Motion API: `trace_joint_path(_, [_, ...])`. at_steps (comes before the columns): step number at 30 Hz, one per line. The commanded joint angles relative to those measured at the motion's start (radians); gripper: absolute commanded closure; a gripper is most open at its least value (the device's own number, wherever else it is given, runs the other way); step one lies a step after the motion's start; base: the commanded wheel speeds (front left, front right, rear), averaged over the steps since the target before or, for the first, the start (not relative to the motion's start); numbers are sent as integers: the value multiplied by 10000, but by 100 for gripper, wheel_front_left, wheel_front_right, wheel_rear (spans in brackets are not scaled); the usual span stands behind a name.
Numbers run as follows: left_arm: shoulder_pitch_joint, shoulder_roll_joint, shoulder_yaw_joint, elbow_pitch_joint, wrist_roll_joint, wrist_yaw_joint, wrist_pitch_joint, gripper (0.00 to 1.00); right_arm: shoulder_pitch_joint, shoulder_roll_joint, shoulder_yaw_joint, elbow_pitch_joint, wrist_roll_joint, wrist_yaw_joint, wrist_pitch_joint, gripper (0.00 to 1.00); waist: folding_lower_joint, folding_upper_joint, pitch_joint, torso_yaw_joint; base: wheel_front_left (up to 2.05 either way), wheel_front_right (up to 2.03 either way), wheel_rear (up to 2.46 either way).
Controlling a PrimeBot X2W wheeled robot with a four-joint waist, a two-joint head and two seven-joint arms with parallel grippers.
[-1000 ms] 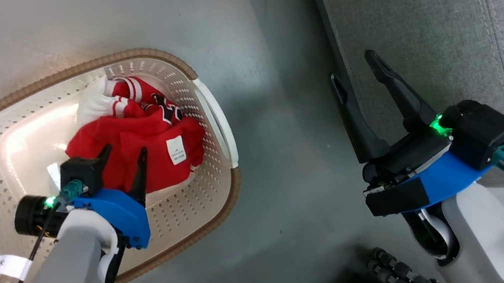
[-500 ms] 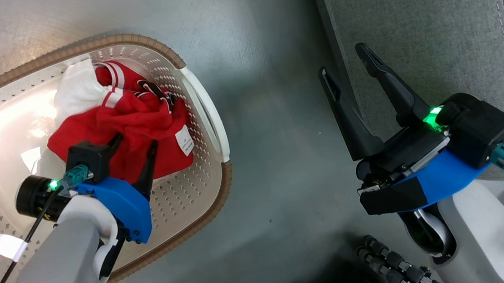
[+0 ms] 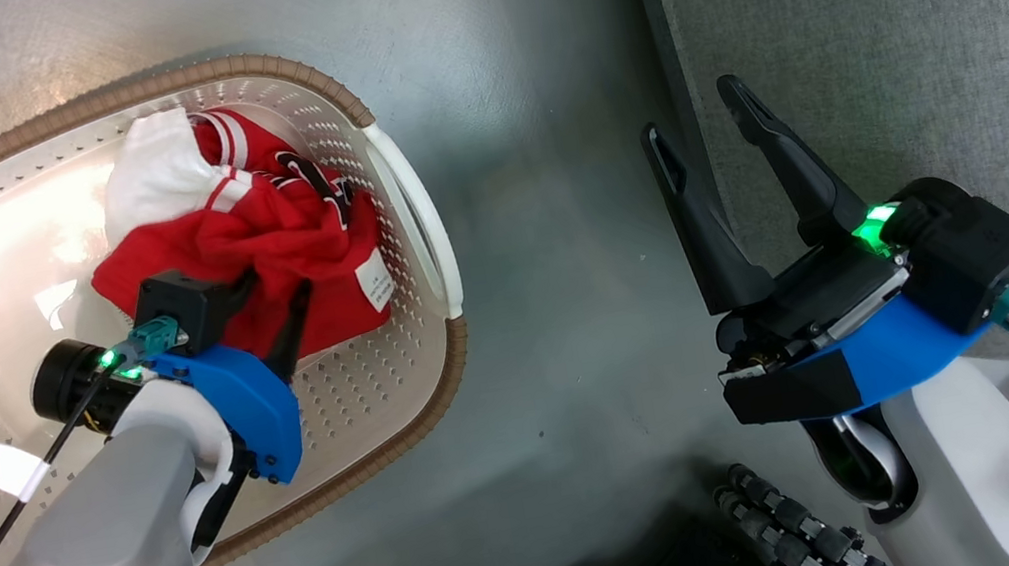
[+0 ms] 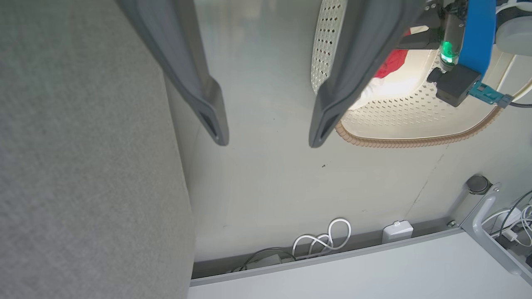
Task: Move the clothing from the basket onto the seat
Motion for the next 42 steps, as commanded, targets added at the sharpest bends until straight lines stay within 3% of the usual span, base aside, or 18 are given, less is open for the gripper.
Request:
trace_joint_path(1, [-220, -49, -117, 64, -109, -19, -61, 62, -62, 12, -39, -63, -86, 5, -56, 0, 0, 0, 1, 8, 0, 0, 0])
trace_joint_path(3, [-298, -91, -297, 125, -214, -19, -98, 100, -43, 12, -60, -69, -93, 5, -56, 0, 0, 0, -7, 23, 0, 0, 0])
trace_joint_path(18, [-489, -169, -895, 214, -1097, -19, -503, 100, -46, 12, -91, 77, -191, 5, -57, 0, 0, 0, -422, 303, 0, 0, 0])
trace_joint_path(28, [-215, -391, -952, 45, -1329, -19, -697, 100, -99, 10, -152, 298, -413, 5, -57, 0, 0, 0, -1338, 767, 0, 0, 0])
trace_joint_path(33, [86, -453, -239, -516, -1003, -19, -704, 100, -68, 9, -239, 475, -556, 5, -56, 0, 0, 0, -2113, 1094, 0, 0, 0])
trace_joint_path(42, [1636, -683, 1904, -2098, 333, -19, -707, 100, 329, 6, -479, 814, -778, 5, 98, 0, 0, 0, -3921, 1671, 0, 0, 0])
